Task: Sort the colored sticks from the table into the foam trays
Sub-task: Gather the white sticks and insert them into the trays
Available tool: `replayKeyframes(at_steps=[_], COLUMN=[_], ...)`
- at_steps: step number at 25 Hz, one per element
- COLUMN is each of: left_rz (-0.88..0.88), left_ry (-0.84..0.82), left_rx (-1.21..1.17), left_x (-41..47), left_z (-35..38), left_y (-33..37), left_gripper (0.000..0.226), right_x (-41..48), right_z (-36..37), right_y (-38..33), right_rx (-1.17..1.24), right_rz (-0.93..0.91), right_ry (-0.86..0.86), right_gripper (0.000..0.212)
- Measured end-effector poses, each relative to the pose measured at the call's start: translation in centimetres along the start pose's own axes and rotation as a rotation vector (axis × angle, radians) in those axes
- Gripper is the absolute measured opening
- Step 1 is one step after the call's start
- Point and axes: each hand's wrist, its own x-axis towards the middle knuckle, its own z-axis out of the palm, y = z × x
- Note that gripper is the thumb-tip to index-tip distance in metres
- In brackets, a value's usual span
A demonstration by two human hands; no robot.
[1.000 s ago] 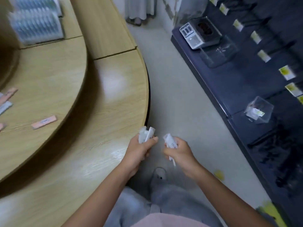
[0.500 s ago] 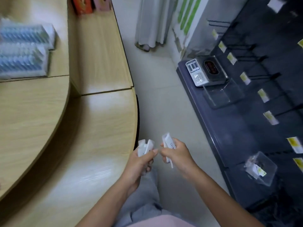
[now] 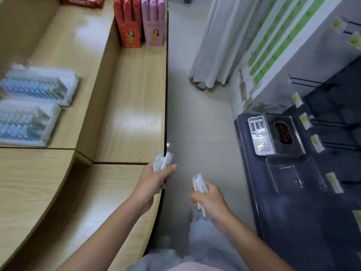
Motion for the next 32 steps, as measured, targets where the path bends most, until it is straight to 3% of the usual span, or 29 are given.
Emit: replayKeyframes(at_steps=[5, 9, 13, 16, 27, 30, 32], left_rz=[-0.051, -0.007, 0.132, 0.196, 0.354, 0.403, 0.429], left_ry=[0.216, 0.315, 0.367, 0.448, 0.579, 0.675, 0.754], left_rx=[-0.212, -0.522, -0.813, -0.926, -1.066, -1.152, -1.220], left_x=[7.5, 12.4, 16.2, 18.6, 22.0, 22.7, 23.2], left_z=[2.5, 4.7, 5.1, 2.0, -7.9, -9.9, -10.9], left_y=[2.3, 6.2, 10.4, 12.0, 19.0, 19.7, 20.1], left_gripper=[0.034, 0.037, 0.034, 0.023, 0.038, 0.031, 0.027], right_x=[9.6, 14.8, 19.4, 21.5, 24.2, 25.1, 25.4], right_z=[-2.5, -2.1, 1.5, 6.0, 18.6, 21.9, 24.1], right_y=[-9.6, -19.9, -27.5, -30.2, -38.0, -38.5, -38.9], right_rx=[-0.159, -0.304, -0.419, -0.435, -0.673, -0.732, -0.827], right_rz=[-0.067, -0.178, -0.250, -0.229, -0.336, -0.364, -0.396], right_ry=[-0.189, -0.387, -0.612, -0.748, -1.047, -1.143, -1.180], right_gripper=[0.036, 0.035, 0.016, 0.021, 0.022, 0.024, 0.038])
